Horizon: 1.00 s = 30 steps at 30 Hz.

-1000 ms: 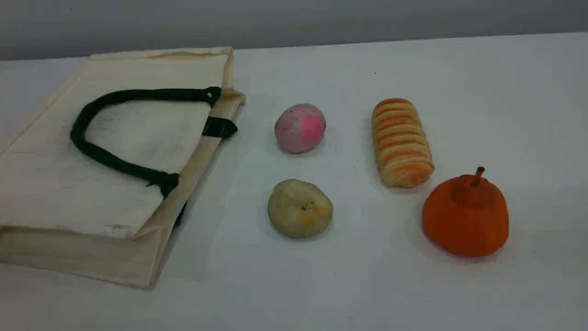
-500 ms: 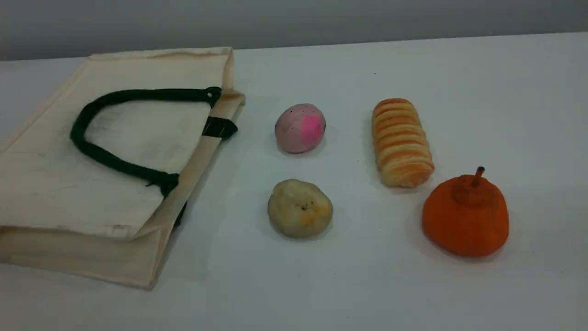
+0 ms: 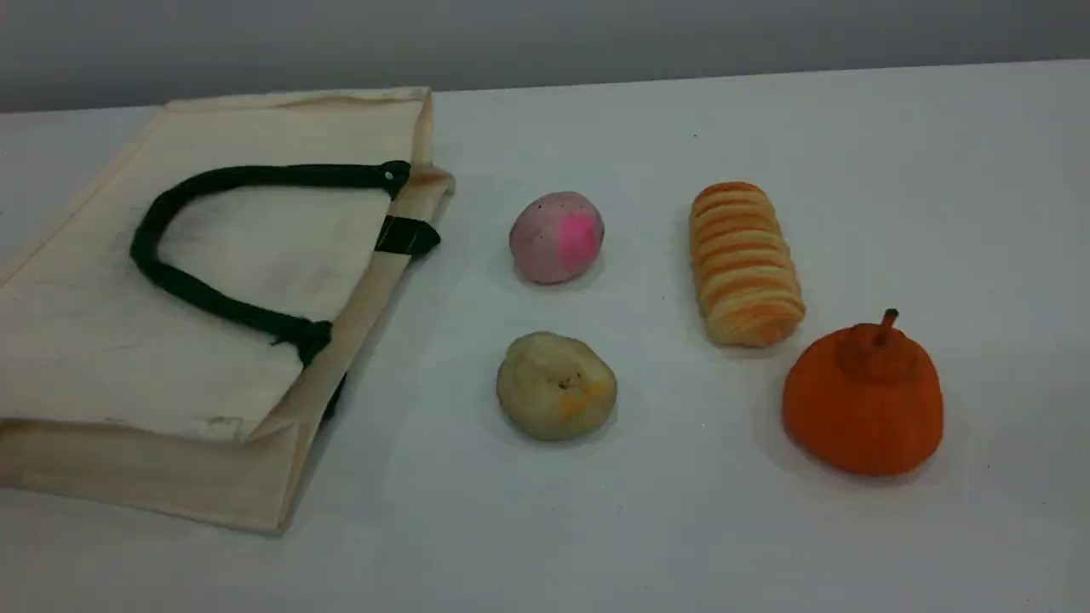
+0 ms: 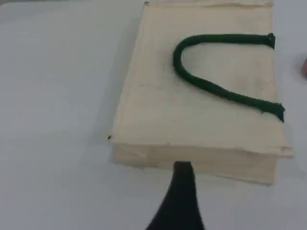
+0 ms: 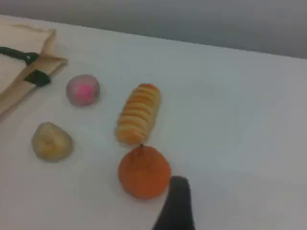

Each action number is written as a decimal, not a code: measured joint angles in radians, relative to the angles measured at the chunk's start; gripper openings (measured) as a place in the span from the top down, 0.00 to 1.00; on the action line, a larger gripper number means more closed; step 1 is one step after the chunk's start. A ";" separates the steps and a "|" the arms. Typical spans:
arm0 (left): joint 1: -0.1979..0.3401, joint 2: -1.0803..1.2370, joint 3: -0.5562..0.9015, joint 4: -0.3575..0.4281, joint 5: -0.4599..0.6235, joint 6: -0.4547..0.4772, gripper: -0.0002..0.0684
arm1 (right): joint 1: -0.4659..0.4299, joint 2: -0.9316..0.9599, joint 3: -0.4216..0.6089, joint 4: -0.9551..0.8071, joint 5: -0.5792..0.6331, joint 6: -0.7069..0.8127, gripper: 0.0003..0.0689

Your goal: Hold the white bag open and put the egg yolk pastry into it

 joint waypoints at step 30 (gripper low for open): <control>-0.073 0.902 -0.413 0.087 -0.141 -0.114 0.15 | 0.038 0.806 -0.520 -0.027 -0.181 0.114 0.17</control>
